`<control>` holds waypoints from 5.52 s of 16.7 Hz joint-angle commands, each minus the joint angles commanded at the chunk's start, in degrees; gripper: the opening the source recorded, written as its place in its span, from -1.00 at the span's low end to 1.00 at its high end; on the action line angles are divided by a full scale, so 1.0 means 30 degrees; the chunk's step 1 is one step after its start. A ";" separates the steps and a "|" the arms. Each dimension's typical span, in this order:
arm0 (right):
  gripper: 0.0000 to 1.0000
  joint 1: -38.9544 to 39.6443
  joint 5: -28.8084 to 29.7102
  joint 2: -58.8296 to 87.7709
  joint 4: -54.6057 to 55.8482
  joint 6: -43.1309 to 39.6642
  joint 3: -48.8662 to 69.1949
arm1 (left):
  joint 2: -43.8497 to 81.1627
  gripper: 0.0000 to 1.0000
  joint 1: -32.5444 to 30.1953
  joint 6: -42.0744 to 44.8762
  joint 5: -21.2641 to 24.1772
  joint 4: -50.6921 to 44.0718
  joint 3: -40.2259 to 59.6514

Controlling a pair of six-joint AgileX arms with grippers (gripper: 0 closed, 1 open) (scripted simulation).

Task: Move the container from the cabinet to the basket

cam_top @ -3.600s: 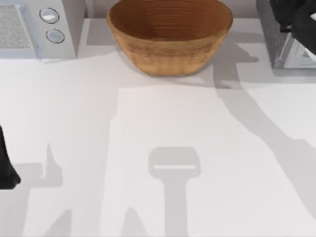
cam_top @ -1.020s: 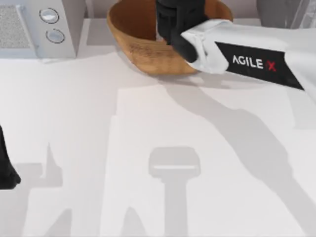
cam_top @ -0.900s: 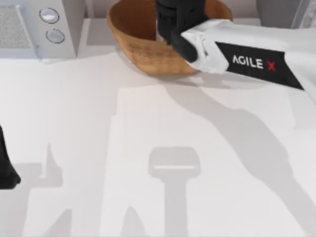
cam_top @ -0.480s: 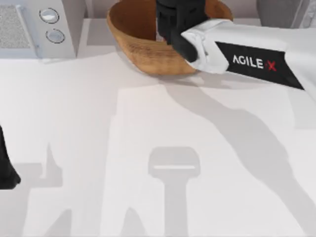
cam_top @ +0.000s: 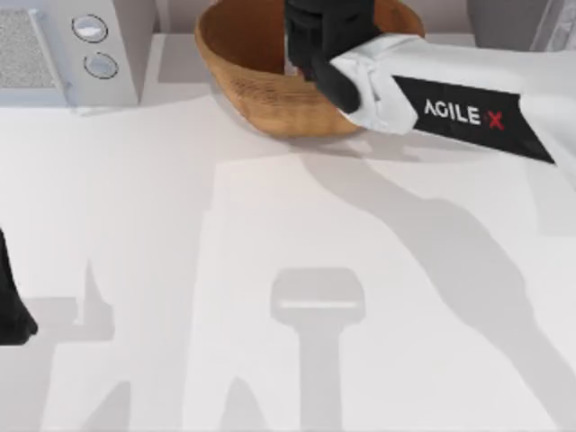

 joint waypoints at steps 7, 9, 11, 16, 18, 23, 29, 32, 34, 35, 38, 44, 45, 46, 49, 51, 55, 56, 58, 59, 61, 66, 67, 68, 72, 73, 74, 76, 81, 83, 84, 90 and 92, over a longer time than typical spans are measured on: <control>1.00 0.0000 0.0000 0.0000 0.0000 0.0000 0.0000 | 0.0000 1.00 0.0000 0.0000 0.0000 0.0000 0.0000; 1.00 0.0000 0.0000 0.0000 0.0000 0.0000 0.0000 | 0.0000 1.00 0.0000 0.0000 0.0000 0.0000 0.0000; 1.00 0.0045 0.0000 0.0003 0.0000 0.0000 -0.0004 | 0.0000 1.00 0.0000 0.0000 0.0000 0.0000 0.0000; 1.00 -0.0572 -0.0600 -0.2256 -0.0414 -0.0011 -0.1732 | 0.0000 1.00 0.0000 0.0000 0.0000 0.0000 0.0000; 1.00 -0.1086 -0.1140 -0.4255 -0.0809 -0.0024 -0.3263 | 0.0000 1.00 0.0000 0.0000 0.0000 0.0000 0.0000; 1.00 -0.2865 -0.2952 -1.1098 -0.2208 -0.0072 -0.8538 | 0.0000 1.00 0.0000 0.0000 0.0000 0.0000 0.0000; 1.00 -0.5712 -0.5910 -2.1975 -0.4495 -0.0150 -1.7083 | 0.0000 1.00 0.0000 0.0000 0.0000 0.0000 0.0000; 1.00 -0.7256 -0.7533 -2.7913 -0.5745 -0.0190 -2.1747 | 0.0000 1.00 0.0000 0.0000 0.0000 0.0000 0.0000; 1.00 -0.8251 -0.8575 -3.1694 -0.6547 -0.0215 -2.4745 | 0.0000 1.00 0.0000 0.0000 0.0000 0.0000 0.0000; 1.00 -0.8722 -0.9068 -3.3547 -0.6927 -0.0227 -2.6165 | 0.0000 1.00 0.0000 0.0000 0.0000 0.0000 0.0000; 1.00 -1.0006 -1.0419 -3.8769 -0.7970 -0.0261 -3.0118 | 0.0000 1.00 0.0000 0.0000 0.0000 0.0000 0.0000; 1.00 -1.1596 -1.2044 -4.4480 -0.9317 -0.0307 -3.4900 | 0.0000 1.00 0.0000 0.0000 0.0000 0.0000 0.0000; 1.00 -1.1677 -1.2120 -4.4720 -0.9385 -0.0310 -3.5107 | 0.0000 1.00 0.0000 0.0000 0.0000 0.0000 0.0000; 1.00 -1.1699 -1.2140 -4.4785 -0.9403 -0.0311 -3.5164 | 0.0000 1.00 0.0000 0.0000 0.0000 0.0000 0.0000; 1.00 -1.1699 -1.2140 -4.4785 -0.9403 -0.0311 -3.5164 | 0.0000 1.00 0.0000 0.0000 0.0000 0.0000 0.0000; 1.00 -1.1661 -1.2132 -4.4693 -0.9360 -0.0309 -3.5121 | 0.0000 1.00 0.0000 0.0000 0.0000 0.0000 0.0000; 1.00 -1.3386 -1.3828 -4.2643 -0.7410 -0.0261 -3.4506 | 0.0000 1.00 0.0000 0.0000 0.0000 0.0000 0.0000; 1.00 -1.4153 -1.4582 -4.1625 -0.6519 -0.0239 -3.4231 | 0.0000 1.00 0.0000 0.0000 0.0000 0.0000 0.0000; 1.00 -1.5970 -1.6368 -3.9030 -0.4372 -0.0188 -3.3583 | 0.0000 1.00 0.0000 0.0000 0.0000 0.0000 0.0000; 1.00 -1.6997 -1.7380 -3.7488 -0.3150 -0.0159 -3.3217 | 0.0000 1.00 0.0000 0.0000 0.0000 0.0000 0.0000; 1.00 -1.9207 -1.9554 -3.4095 -0.0543 -0.0096 -3.2430 | 0.0000 1.00 0.0000 0.0000 0.0000 0.0000 0.0000; 1.00 -2.4944 -2.5194 -2.5083 0.6188 0.0068 -3.0384 | 0.0000 1.00 0.0000 0.0000 0.0000 0.0000 0.0000; 1.00 -2.5998 -2.6233 -2.3389 0.7452 0.0099 -3.0010 | 0.0000 1.00 0.0000 0.0000 0.0000 0.0000 0.0000; 1.00 -2.6989 -2.7211 -2.1796 0.8647 0.0128 -2.9660 | 0.0000 1.00 0.0000 0.0000 0.0000 0.0000 0.0000; 1.00 -3.0077 -3.0263 -1.6914 1.2342 0.0219 -2.8572 | 0.0000 1.00 0.0000 0.0000 0.0000 0.0000 0.0000; 1.00 -3.0582 -3.0762 -1.6162 1.2920 0.0234 -2.8394 | 0.0000 1.00 0.0000 0.0000 0.0000 0.0000 0.0000; 1.00 -3.0960 -3.1134 -1.5616 1.3340 0.0246 -2.8261 | 0.0000 1.00 0.0000 0.0000 0.0000 0.0000 0.0000; 1.00 -3.1280 -3.1449 -1.5161 1.3682 0.0256 -2.8147 | 0.0000 1.00 0.0000 0.0000 0.0000 0.0000 0.0000; 1.00 -3.1204 -3.1405 -1.5209 1.3610 0.0249 -2.8207 | 0.0000 1.00 0.0000 0.0000 0.0000 0.0000 0.0000; 1.00 -3.1275 -3.1433 -1.5270 1.2993 0.0254 -2.7598 | 0.0000 1.00 0.0000 0.0000 0.0000 0.0000 0.0000; 1.00 -3.1337 -3.1472 -1.5318 1.2384 0.0256 -2.6996 | 0.0000 1.00 0.0000 0.0000 0.0000 0.0000 0.0000; 1.00 -3.1748 -3.1863 -1.5898 0.4847 0.0254 -2.0245 | 0.0000 1.00 0.0000 0.0000 0.0000 0.0000 0.0000; 1.00 -3.1822 -3.1959 -1.6263 0.1306 0.0249 -1.7290 | 0.0000 1.00 0.0000 0.0000 0.0000 0.0000 0.0000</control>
